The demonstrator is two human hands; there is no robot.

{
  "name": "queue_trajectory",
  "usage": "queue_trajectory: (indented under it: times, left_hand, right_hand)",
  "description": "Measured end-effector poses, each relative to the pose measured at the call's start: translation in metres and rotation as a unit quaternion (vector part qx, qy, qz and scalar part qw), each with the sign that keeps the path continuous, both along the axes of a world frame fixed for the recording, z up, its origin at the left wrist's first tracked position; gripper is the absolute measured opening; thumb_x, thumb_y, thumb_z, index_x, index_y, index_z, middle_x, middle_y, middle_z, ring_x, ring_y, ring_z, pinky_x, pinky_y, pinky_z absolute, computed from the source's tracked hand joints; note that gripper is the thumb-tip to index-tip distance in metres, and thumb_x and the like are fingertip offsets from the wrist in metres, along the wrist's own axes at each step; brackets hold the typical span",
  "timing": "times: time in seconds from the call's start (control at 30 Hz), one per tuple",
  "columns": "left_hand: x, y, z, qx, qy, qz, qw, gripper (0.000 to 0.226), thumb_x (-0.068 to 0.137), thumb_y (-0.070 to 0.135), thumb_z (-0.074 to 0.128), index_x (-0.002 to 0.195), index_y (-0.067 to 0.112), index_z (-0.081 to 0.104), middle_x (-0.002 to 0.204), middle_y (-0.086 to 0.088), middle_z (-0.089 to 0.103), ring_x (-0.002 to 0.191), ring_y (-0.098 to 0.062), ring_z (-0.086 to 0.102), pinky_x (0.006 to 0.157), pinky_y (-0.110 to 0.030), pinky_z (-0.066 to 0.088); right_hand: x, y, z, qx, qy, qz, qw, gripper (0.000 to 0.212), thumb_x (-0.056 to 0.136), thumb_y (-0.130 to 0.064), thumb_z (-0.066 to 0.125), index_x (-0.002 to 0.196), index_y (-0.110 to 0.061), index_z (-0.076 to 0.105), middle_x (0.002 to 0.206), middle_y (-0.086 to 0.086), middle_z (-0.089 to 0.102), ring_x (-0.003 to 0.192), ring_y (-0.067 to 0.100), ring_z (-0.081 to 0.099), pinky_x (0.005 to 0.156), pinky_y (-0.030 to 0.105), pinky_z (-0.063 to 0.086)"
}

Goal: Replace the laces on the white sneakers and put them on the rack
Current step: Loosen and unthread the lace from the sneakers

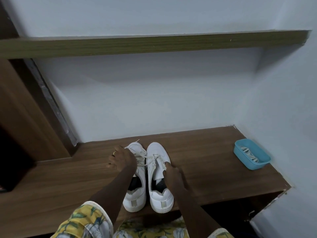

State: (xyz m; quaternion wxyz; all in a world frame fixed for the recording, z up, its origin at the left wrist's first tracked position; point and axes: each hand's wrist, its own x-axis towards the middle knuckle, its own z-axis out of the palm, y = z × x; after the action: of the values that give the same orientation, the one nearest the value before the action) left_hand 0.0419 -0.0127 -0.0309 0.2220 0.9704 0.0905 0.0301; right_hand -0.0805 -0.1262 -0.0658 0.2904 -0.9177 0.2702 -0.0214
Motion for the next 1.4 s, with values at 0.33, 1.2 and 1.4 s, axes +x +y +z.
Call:
queue_trajectory:
  times: [0.33,1.2,1.4]
  left_hand:
    - [-0.019,-0.013,-0.002,0.206,-0.049,-0.351,0.912,0.041,0.094,0.016,0.041,0.127,0.039,0.053,0.14,0.01,0.042,0.135,-0.025,0.022,0.106,-0.053,0.016]
    - [-0.048,-0.028,0.002,0.147,0.053,-0.299,0.941,0.042,0.096,0.042,0.032,0.105,0.019,0.066,0.11,-0.003,0.065,0.112,-0.024,0.054,0.108,-0.052,0.018]
    - [-0.034,-0.021,-0.001,0.079,0.107,-0.328,0.935,0.037,0.097,0.036,0.034,0.109,0.014,0.061,0.117,-0.004,0.061,0.117,-0.024,0.052,0.107,-0.046,0.02]
  right_hand:
    - [-0.001,0.001,0.002,-0.011,-0.001,0.004,1.0,0.033,0.097,-0.014,0.04,0.129,-0.014,0.045,0.117,0.015,0.062,0.106,0.03,0.061,0.081,0.033,0.047]
    - [0.002,-0.003,0.01,-0.056,0.051,0.109,0.991,0.056,0.1,-0.015,0.035,0.151,-0.029,0.015,0.129,0.015,0.054,0.11,0.027,0.057,0.089,0.031,0.045]
    - [0.01,-0.002,0.016,-0.073,-0.001,0.075,0.994,0.043,0.096,-0.043,0.04,0.125,-0.015,0.056,0.123,0.008,0.058,0.113,0.029,0.056,0.088,0.032,0.041]
